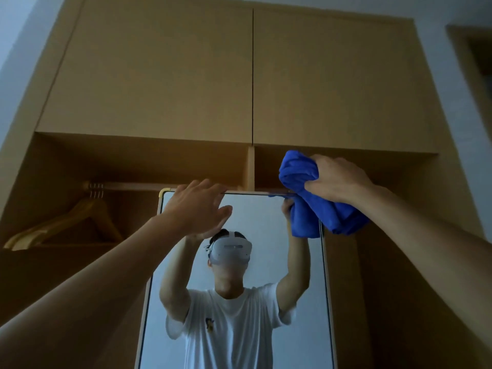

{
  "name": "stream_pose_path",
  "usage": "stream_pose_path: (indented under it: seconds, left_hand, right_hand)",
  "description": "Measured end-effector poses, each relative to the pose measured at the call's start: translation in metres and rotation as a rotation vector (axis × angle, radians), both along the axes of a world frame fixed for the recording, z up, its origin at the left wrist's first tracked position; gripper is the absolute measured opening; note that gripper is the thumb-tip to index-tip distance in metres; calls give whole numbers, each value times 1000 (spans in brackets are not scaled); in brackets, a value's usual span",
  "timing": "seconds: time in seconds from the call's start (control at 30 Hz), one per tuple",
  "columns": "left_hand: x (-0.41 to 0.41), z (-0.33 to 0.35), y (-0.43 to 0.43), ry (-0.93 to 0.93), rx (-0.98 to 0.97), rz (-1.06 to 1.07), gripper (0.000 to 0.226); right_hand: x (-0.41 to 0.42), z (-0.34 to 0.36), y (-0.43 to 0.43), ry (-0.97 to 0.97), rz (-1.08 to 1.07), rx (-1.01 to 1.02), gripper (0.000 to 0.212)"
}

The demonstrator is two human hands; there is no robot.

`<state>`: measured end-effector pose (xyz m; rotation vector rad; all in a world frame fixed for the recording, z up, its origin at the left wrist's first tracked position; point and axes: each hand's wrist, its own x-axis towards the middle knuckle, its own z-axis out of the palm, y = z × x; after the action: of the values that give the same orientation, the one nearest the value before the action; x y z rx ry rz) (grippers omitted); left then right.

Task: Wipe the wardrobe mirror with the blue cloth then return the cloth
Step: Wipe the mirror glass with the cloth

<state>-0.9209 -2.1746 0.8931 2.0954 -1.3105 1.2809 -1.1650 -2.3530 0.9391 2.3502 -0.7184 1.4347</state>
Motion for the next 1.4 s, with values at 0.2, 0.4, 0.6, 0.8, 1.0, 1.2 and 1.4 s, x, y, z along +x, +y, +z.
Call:
stream_pose_path:
  seconds: [0.2,0.4,0.6,0.8,1.0,1.2,1.4]
  left_hand:
    - [20,-10,4,11,-91,-10,69]
    - [21,-19,-3,-45,-211,-82,71]
    - [13,-22,-4,-80,-239,-85,58]
    - [5,-21,-2,-76,-209,-42,58]
    - [5,-17,4,-108,-176,4,54]
    - [11,-11,14,-7,-175,47,55]
    - [5,-15,25,-16,-176,83,56]
  right_hand:
    - [12,7,-1,16,-21,43,22]
    - [30,9,-5,82,-29,33,20]
    - [41,7,-9,91,6,35,24]
    - [55,3,13,105,70,-12,22]
    - [61,0,16,74,112,-13,20]
    - [42,-1,-13,28,-28,33,19]
    - [42,-3,-22,18,-76,25,20]
